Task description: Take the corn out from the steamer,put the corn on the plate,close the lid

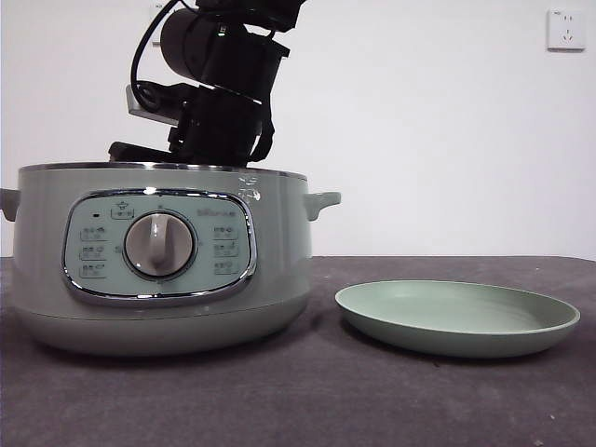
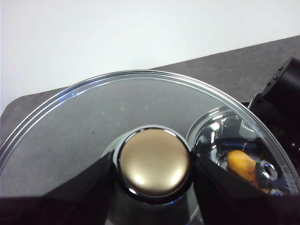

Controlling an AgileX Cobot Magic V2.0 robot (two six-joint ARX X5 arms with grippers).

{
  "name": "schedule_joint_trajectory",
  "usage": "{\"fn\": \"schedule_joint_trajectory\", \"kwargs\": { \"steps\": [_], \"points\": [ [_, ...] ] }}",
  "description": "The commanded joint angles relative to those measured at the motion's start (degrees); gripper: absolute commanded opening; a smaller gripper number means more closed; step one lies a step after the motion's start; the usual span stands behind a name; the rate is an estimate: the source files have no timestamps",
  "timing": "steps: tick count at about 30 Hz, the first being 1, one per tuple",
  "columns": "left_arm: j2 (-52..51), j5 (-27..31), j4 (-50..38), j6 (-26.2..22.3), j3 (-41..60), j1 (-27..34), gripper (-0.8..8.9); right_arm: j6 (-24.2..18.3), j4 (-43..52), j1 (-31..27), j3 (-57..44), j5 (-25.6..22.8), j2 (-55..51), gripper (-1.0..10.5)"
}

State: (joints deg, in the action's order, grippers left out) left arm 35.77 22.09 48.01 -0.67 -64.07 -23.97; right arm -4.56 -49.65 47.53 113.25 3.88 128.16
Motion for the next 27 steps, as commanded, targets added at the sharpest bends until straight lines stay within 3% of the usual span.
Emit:
{"fn": "schedule_joint_trajectory", "kwargs": {
  "steps": [1, 13, 19, 27],
  "points": [
    [-0.7, 0.3, -2.1, -0.7, -0.9, -0.1, -0.09, -0.3, 1.1, 0.4, 0.2, 0.2, 0.7, -0.1],
    [2.8, -0.8, -4.2, -0.7, -0.9, -0.1, -0.09, 1.2, -5.0, 0.1, 0.9, -1.6, -11.7, -0.1],
    [7.8, -7.3, -8.5, -0.7, -0.9, -0.1, -0.09, 1.2, -13.0, -2.5, 0.9, -5.9, -20.8, -0.1],
    [14.8, -16.7, -14.6, -0.7, -0.9, -0.1, -0.09, 2.6, -25.9, -8.2, 0.9, -5.8, -29.8, -0.1]
  ]
}}
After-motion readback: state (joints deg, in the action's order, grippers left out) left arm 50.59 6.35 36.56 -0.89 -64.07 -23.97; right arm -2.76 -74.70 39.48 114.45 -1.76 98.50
